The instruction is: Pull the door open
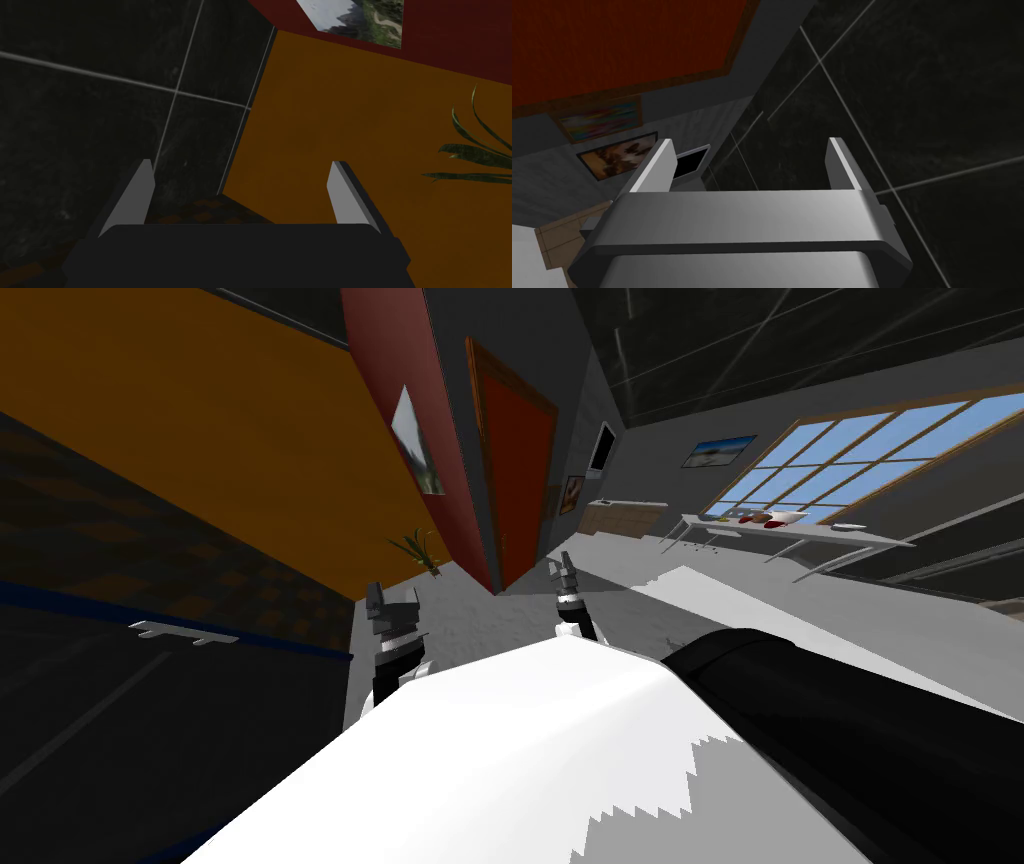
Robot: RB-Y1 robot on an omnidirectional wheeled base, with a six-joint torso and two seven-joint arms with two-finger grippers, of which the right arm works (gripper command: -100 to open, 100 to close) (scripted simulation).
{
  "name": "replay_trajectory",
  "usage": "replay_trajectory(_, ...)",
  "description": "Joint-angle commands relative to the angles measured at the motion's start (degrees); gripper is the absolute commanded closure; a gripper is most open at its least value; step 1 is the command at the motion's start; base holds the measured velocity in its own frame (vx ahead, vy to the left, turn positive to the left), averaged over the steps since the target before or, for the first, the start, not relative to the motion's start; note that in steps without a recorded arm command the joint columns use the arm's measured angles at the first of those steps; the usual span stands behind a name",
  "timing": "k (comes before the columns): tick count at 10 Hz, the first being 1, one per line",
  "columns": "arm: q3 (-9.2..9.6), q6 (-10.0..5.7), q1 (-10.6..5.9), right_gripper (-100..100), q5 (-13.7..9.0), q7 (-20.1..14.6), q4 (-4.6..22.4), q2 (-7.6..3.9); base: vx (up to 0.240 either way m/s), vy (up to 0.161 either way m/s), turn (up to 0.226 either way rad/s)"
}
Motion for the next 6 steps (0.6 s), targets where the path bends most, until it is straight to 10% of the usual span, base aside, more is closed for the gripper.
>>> replay_trajectory(1, 0.28, -0.61, -0.58, -100, -1.3, -1.5, 1.8, -0.49, 0.048, -0.032, 0.152)
replay_trajectory(6, 1.22, -2.67, -2.52, -100, -5.6, -6.5, 7.7, -1.86, 0.138, -0.083, 0.163)
